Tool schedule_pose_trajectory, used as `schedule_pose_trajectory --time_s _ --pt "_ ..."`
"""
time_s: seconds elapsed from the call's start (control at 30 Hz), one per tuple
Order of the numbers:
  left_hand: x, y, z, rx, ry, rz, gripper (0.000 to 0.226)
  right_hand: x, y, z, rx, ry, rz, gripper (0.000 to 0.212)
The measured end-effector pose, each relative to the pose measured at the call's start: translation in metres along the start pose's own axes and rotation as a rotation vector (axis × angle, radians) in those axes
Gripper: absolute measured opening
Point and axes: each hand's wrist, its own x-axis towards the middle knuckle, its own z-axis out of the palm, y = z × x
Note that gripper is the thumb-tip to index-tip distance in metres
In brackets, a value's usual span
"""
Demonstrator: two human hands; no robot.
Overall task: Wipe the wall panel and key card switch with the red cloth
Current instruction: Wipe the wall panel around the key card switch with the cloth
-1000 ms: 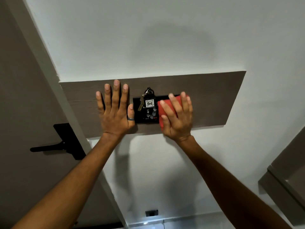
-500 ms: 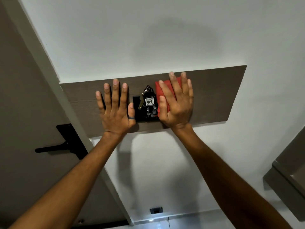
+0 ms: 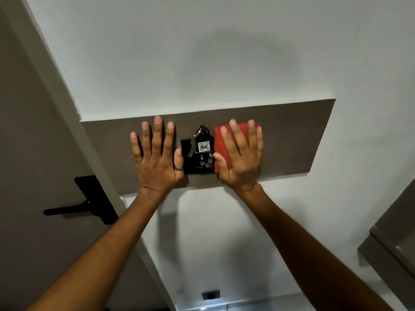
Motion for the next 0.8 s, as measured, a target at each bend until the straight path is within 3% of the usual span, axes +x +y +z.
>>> schedule_pose_trajectory --time_s 0.23,0.4,0.6,0.8 --pt "0.004 0.003 -0.006 0.010 -0.004 0.002 0.060 -0.029 0.016 -0.014 0.004 -0.096 -0.160 0.049" --pt "0.003 0.000 -0.002 0.005 0.000 0.025 0.063 0.025 0.017 0.003 0.001 0.027 -0.021 0.050" --pt "0.000 0.002 -0.003 0.005 0.004 0.013 0.062 -0.025 0.003 -0.009 -0.004 -0.049 0.004 0.054" --pt "0.001 0.003 -0.002 0.002 0.013 0.012 0.062 0.007 -0.011 -0.002 -0.024 -0.002 0.039 0.049"
